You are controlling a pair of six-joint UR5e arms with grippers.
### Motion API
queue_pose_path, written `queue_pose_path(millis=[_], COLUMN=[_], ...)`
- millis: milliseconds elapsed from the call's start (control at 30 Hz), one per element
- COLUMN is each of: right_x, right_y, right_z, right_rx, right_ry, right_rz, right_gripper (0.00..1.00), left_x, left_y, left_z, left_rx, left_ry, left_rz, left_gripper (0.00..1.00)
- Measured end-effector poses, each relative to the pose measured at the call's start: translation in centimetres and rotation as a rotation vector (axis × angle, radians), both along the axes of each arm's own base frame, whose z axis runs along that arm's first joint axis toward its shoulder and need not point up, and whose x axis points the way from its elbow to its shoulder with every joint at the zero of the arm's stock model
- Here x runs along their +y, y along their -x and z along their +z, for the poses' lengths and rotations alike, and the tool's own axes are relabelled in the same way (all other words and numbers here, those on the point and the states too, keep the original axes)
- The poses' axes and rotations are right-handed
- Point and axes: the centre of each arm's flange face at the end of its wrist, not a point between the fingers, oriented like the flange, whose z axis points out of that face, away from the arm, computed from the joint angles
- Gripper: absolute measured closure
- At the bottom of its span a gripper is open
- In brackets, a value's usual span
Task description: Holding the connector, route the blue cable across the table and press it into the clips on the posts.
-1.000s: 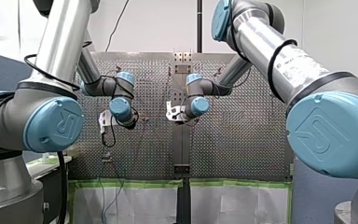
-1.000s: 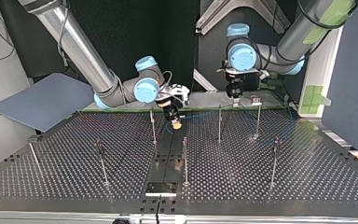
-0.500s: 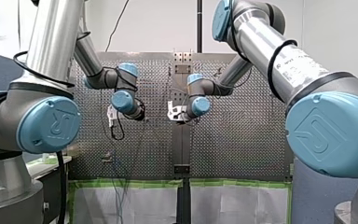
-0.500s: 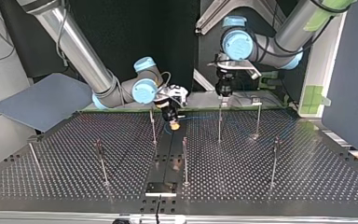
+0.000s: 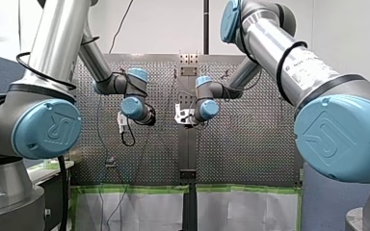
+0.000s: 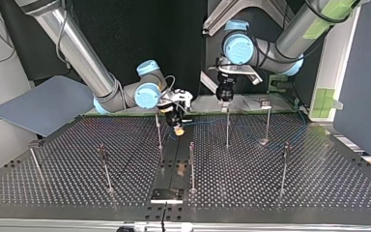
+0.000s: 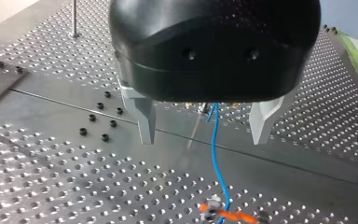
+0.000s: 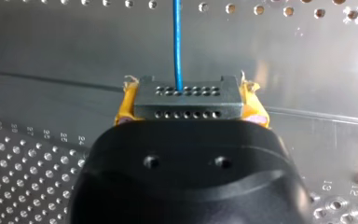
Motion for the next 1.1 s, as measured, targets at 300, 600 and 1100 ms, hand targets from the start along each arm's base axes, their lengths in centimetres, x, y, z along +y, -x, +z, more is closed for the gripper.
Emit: queue_pose_path(millis=[300, 600, 1100], right_x=[0.0, -0.1, -0.1], right_y=[0.0, 0.0, 0.1], right_z=[0.0, 0.0, 0.0], right_rx=[-0.002, -0.004, -0.006], right_ry=[-0.002, -0.001, -0.004], right_rz=[0.000, -0.001, -0.002], right_gripper=[1.00, 1.00, 1.00], left_x=[-2.6, -3.3, -4.9], left_y=[-1.5, -4.4, -9.8], left_z=[-1.2, -2.0, -2.1], left_rx=[0.020, 0.017, -0.026], left_ry=[0.020, 0.053, 0.096], left_rz=[-0.020, -0.002, 0.001], left_gripper=[0.01, 0.01, 0.01])
